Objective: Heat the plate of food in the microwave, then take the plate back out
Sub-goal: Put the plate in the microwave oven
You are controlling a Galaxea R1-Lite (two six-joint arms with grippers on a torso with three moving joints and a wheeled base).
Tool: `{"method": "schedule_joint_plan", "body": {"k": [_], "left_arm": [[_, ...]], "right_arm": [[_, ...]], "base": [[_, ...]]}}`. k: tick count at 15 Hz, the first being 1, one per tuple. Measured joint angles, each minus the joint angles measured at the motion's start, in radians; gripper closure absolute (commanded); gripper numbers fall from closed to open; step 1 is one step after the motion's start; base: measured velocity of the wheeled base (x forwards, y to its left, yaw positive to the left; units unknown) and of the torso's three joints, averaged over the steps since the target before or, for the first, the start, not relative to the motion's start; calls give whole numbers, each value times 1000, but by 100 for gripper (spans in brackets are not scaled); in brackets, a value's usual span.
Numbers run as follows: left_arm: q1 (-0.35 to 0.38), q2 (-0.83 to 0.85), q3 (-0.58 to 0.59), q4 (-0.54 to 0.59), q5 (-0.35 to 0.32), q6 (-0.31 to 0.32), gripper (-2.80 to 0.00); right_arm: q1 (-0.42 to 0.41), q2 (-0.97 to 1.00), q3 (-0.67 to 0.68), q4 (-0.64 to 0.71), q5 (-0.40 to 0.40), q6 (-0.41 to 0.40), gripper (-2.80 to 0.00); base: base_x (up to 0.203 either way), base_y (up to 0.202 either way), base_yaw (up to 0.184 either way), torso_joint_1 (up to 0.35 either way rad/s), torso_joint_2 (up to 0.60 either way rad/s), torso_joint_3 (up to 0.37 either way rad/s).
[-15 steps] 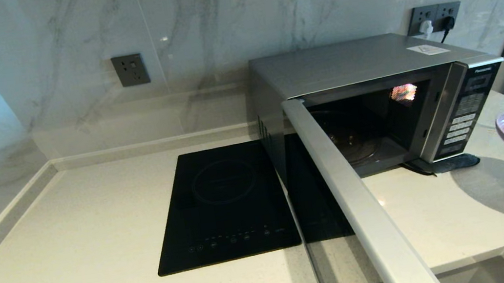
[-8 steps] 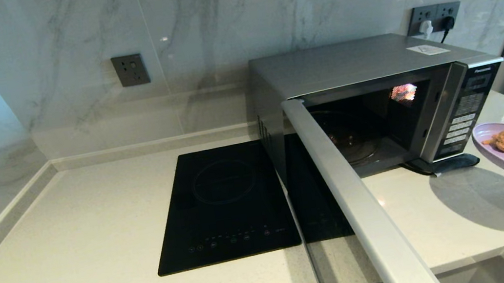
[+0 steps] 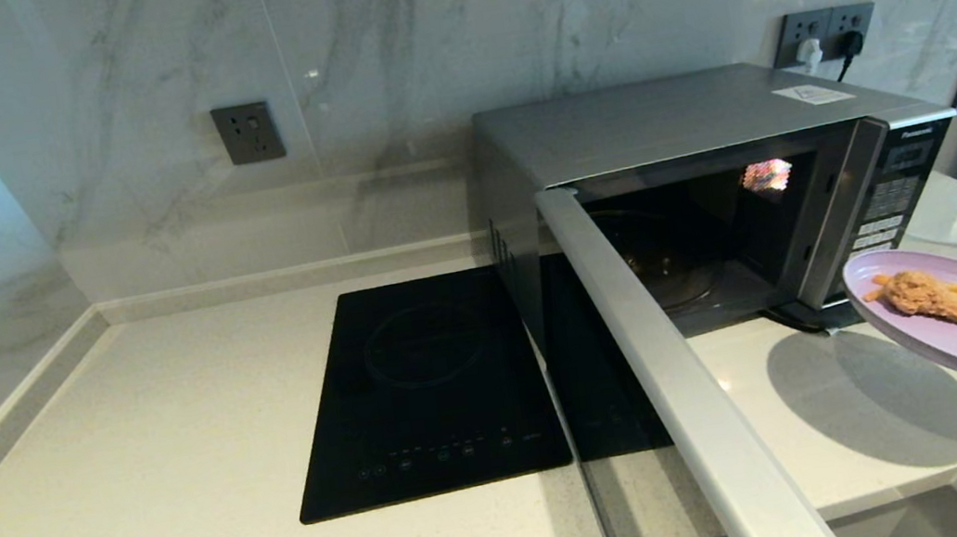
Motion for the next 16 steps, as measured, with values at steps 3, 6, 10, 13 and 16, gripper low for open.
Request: {"method": "schedule_joint_plan", "body": {"k": [3,6,10,13,16], "left_arm": [[0,0,0,0,0,0,0],[0,0,0,0,0,0,0],[0,0,0,0,0,0,0],[0,0,0,0,0,0,0],[0,0,0,0,0,0,0]], "right_arm": [[85,0,-37,0,-16,5,0],[194,7,-58,-18,-76,31,0],[327,40,-112,-70,-124,131,0],[430,78,-153,-163,-204,289,0],[533,120,-169,-266,-265,454,0]], "base": [[0,0,0,0,0,0],[0,0,0,0,0,0],[0,0,0,0,0,0],[0,0,0,0,0,0],[0,0,0,0,0,0]]}}
